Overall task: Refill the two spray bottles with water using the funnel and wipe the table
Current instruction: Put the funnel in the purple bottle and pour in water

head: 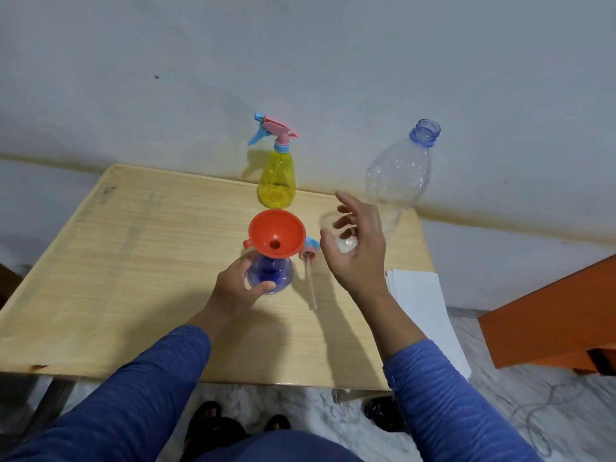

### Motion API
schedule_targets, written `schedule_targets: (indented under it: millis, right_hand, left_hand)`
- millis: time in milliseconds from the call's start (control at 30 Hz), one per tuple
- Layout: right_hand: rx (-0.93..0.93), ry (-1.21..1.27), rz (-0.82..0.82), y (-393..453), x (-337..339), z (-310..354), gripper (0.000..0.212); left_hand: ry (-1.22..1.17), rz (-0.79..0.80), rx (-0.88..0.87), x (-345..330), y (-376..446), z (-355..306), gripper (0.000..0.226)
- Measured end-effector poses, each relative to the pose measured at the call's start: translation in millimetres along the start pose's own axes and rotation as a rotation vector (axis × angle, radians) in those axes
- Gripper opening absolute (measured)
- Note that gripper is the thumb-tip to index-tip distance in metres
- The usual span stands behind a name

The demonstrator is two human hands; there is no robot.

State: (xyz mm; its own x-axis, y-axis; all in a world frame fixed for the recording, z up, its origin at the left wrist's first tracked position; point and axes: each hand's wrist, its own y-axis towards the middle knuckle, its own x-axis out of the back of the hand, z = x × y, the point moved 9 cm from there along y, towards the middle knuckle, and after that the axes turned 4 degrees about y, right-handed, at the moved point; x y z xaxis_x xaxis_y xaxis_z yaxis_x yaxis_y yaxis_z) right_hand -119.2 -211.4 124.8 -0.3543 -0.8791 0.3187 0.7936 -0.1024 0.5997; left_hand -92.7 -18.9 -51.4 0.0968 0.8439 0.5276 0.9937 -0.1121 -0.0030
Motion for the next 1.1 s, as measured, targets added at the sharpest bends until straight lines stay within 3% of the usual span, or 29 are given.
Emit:
schedule_targets:
  millis: [100, 200, 300, 533, 700, 867, 1100]
  right_hand:
    - [0.139, -0.177, -0.221, 11.6, 31.4, 12.6, 0.056]
    - [0.105, -0.293, -0.438, 21.3, 60.1, 3.9, 0.07]
    - [0.024, -0.323, -0.455, 32.5, 69.9, -13.1, 0.086]
    - [-0.093, -0.145, -0.241, 51.6, 56.0, -47.3, 0.108]
    - [-0.128, -0.126, -0.137, 72.4, 45.5, -53.3, 0.104]
    - [-0.042, -0.117, 0.133, 97.7, 22.1, -35.3, 0.1]
    - [0.144, -0.227, 0.67, 96.8, -11.4, 4.0, 0.097]
  left_hand:
    - [0.009, 0.009, 0.013, -1.3, 0.8, 2.2, 0.059]
    - [0.03, 0.009, 0.016, -1.8, 1.1, 0.9, 0.059]
    - [0.022, 0.01, 0.011, -1.3, 0.6, -0.9, 0.059]
    - [-0.017, 0.028, 0.024, -1.7, -0.1, 0.9, 0.053]
    - [-0.015, 0.045, 0.017, -2.4, 0.6, -3.9, 0.047]
    - [-0.031, 0.046, 0.02, -1.4, -0.5, -4.3, 0.046]
    - [-0.036, 0.034, 0.029, 0.7, -1.7, -3.0, 0.059]
